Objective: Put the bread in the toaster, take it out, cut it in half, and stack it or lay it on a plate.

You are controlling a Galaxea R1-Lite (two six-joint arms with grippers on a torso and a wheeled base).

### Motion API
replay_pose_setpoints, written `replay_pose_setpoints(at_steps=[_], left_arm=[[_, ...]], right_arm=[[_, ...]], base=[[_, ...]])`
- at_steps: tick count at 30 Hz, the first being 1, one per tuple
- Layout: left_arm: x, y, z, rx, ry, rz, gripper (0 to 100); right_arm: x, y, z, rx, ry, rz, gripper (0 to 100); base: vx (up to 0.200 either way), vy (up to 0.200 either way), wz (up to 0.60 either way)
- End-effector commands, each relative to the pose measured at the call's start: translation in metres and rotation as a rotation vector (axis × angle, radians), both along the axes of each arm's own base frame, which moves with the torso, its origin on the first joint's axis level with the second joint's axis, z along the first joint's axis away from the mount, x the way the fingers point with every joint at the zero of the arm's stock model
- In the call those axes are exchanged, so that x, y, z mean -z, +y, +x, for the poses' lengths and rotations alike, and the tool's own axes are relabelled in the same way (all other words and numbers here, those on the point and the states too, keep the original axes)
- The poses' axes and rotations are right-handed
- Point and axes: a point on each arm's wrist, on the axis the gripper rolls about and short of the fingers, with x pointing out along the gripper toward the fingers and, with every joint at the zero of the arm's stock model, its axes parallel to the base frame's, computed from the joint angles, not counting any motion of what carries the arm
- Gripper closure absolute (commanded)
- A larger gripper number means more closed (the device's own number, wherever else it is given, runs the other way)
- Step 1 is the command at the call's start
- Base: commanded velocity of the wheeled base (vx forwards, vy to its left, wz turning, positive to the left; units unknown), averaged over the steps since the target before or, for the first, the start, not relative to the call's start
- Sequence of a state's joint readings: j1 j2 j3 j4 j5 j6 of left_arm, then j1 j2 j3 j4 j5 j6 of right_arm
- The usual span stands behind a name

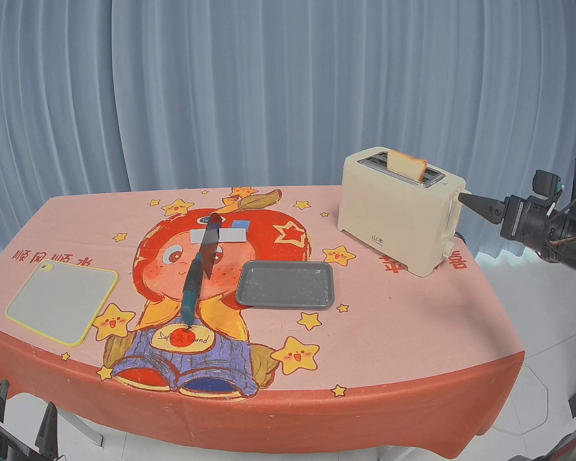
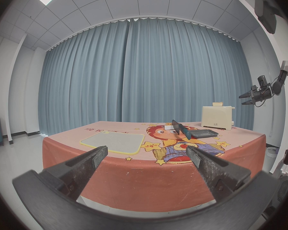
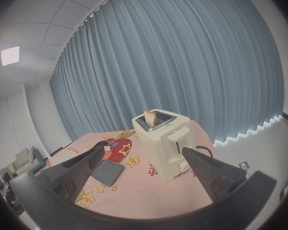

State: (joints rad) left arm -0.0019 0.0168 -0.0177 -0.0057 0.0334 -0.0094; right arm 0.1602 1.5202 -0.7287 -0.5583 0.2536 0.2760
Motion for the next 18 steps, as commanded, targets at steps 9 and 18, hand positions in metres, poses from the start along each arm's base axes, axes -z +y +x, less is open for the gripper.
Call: replay_pose_setpoints(at_steps=[9, 18], left_arm=[[0.005, 0.000, 0.001, -0.001, 0.019, -0.001, 0], [0.005, 0.000, 0.001, -0.001, 0.019, 0.000, 0]], right_arm=[[0.014, -0.006, -0.003, 0.023, 0.050, -0.012, 100], [0.033, -0.004, 0.001, 0.021, 0.129, -0.011, 100]], base=[[0.000, 0.000, 0.00], [0.000, 0.000, 0.00]])
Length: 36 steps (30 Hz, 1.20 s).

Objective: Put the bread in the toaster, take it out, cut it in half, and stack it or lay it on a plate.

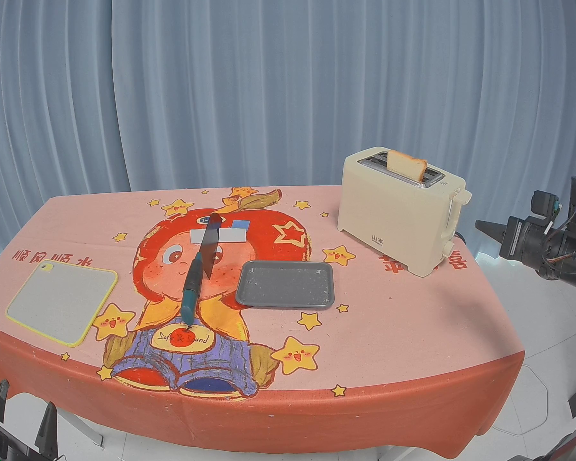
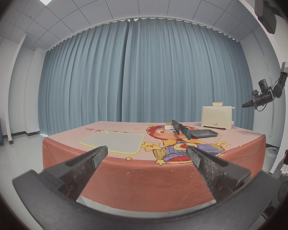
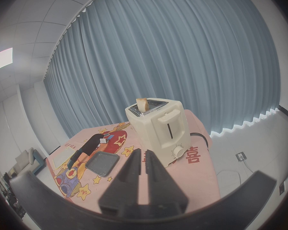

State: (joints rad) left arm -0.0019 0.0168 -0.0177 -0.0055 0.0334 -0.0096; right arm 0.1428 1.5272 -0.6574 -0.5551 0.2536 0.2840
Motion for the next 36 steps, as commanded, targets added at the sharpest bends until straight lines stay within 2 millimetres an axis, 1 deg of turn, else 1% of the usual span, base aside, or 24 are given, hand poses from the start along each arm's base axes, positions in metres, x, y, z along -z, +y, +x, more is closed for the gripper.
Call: replay_pose_setpoints(at_steps=[1, 3, 6, 8, 9, 12, 16, 18, 19, 24, 28, 36], left_arm=[[0.005, 0.000, 0.001, -0.001, 0.019, 0.000, 0], [0.005, 0.000, 0.001, -0.001, 0.019, -0.001, 0], [0.005, 0.000, 0.001, -0.001, 0.019, -0.001, 0], [0.005, 0.000, 0.001, -0.001, 0.019, -0.001, 0], [0.005, 0.000, 0.001, -0.001, 0.019, -0.001, 0], [0.005, 0.000, 0.001, -0.001, 0.019, -0.001, 0], [0.005, 0.000, 0.001, -0.001, 0.019, -0.001, 0], [0.005, 0.000, 0.001, -0.001, 0.019, 0.000, 0], [0.005, 0.000, 0.001, -0.001, 0.017, 0.000, 0], [0.005, 0.000, 0.001, -0.001, 0.019, -0.001, 0], [0.005, 0.000, 0.001, -0.001, 0.019, 0.000, 0], [0.005, 0.000, 0.001, -0.001, 0.019, 0.000, 0]], right_arm=[[0.018, 0.001, 0.010, 0.003, 0.069, -0.012, 100], [0.031, 0.000, 0.018, 0.011, 0.113, -0.027, 100], [0.040, -0.006, 0.025, 0.031, 0.145, -0.028, 100], [0.042, -0.007, 0.027, 0.035, 0.153, -0.028, 100], [0.052, -0.009, 0.034, 0.046, 0.184, -0.031, 100], [0.063, -0.012, 0.042, 0.057, 0.221, -0.036, 100], [0.071, -0.012, 0.047, 0.059, 0.245, -0.036, 100], [0.079, -0.011, 0.051, 0.057, 0.268, -0.040, 100], [0.079, -0.012, 0.051, 0.059, 0.268, -0.039, 100], [0.097, -0.011, 0.068, 0.064, 0.218, -0.033, 100], [0.111, -0.009, 0.075, 0.063, 0.210, -0.038, 100], [0.112, -0.008, 0.072, 0.061, 0.213, -0.040, 100]], base=[[0.000, 0.000, 0.00], [0.000, 0.000, 0.00], [0.000, 0.000, 0.00], [0.000, 0.000, 0.00], [0.000, 0.000, 0.00], [0.000, 0.000, 0.00], [0.000, 0.000, 0.00], [0.000, 0.000, 0.00], [0.000, 0.000, 0.00], [0.000, 0.000, 0.00], [0.000, 0.000, 0.00], [0.000, 0.000, 0.00]])
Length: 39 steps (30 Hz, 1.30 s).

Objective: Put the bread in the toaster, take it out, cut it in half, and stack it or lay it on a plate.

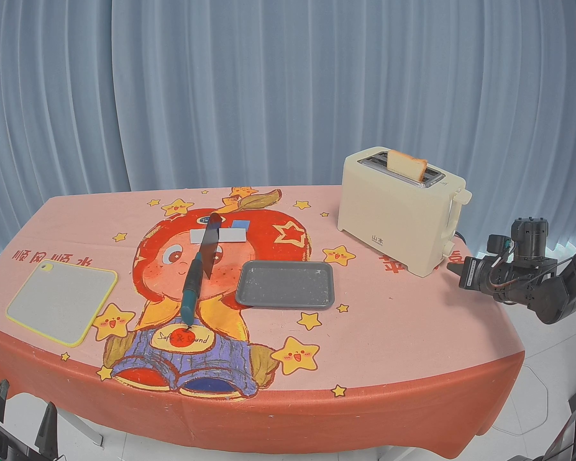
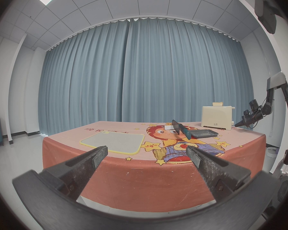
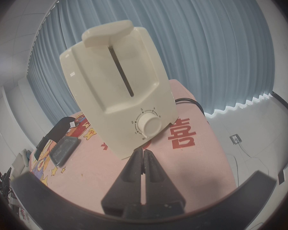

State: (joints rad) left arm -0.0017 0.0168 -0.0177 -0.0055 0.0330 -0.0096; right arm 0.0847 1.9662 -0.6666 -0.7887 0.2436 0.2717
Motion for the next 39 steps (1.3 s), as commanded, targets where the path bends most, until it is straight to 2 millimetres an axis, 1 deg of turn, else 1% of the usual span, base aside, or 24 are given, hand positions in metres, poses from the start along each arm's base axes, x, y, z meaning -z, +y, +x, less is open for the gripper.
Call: replay_pose_setpoints(at_steps=[1, 15, 18, 23, 31, 39], left_arm=[[0.005, 0.000, 0.001, -0.001, 0.017, 0.000, 0], [0.005, 0.000, 0.001, -0.001, 0.019, -0.001, 0], [0.005, 0.000, 0.001, -0.001, 0.019, -0.001, 0], [0.005, 0.000, 0.001, -0.001, 0.019, -0.001, 0], [0.005, 0.000, 0.001, -0.001, 0.017, 0.000, 0], [0.005, 0.000, 0.001, -0.001, 0.019, -0.001, 0]], right_arm=[[0.008, 0.000, 0.001, 0.000, 0.024, -0.003, 100], [0.005, -0.002, 0.010, 0.021, 0.006, 0.003, 100], [0.012, -0.001, 0.014, 0.032, 0.019, -0.003, 100], [0.015, -0.001, 0.016, 0.032, 0.026, -0.003, 100], [0.011, -0.004, 0.020, 0.044, 0.008, 0.006, 100], [0.008, -0.003, 0.020, 0.040, 0.001, 0.008, 100]], base=[[0.000, 0.000, 0.00], [0.000, 0.000, 0.00], [0.000, 0.000, 0.00], [0.000, 0.000, 0.00], [0.000, 0.000, 0.00], [0.000, 0.000, 0.00]])
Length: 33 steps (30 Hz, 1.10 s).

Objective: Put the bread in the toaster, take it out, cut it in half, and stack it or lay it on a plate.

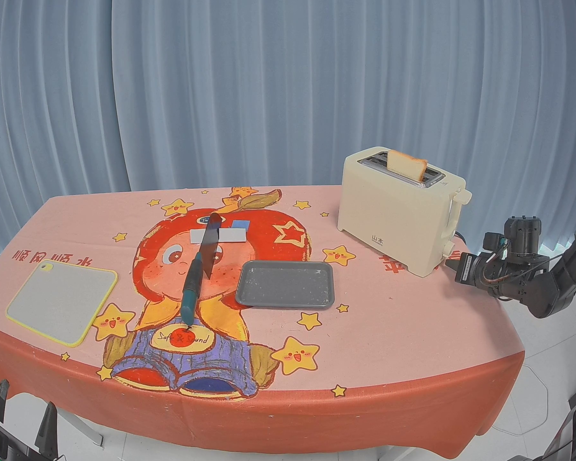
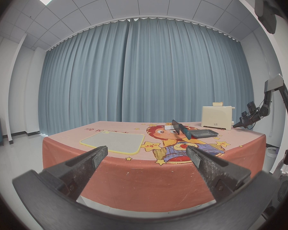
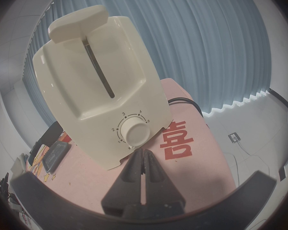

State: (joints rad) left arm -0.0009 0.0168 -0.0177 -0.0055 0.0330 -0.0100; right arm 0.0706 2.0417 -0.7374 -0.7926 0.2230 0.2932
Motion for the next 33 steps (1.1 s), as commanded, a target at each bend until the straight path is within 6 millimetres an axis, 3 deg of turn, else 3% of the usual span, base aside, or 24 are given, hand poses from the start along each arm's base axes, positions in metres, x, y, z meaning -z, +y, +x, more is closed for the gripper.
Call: replay_pose_setpoints(at_steps=[1, 33], left_arm=[[0.0048, 0.0000, 0.0013, 0.000, 0.017, -0.001, 0], [0.0048, 0.0000, 0.0014, 0.000, 0.019, -0.001, 0]], right_arm=[[-0.0021, 0.0015, -0.0012, -0.005, -0.005, 0.001, 100], [-0.0091, 0.0039, -0.0035, -0.006, -0.023, 0.015, 100]], base=[[0.000, 0.000, 0.00], [0.000, 0.000, 0.00]])
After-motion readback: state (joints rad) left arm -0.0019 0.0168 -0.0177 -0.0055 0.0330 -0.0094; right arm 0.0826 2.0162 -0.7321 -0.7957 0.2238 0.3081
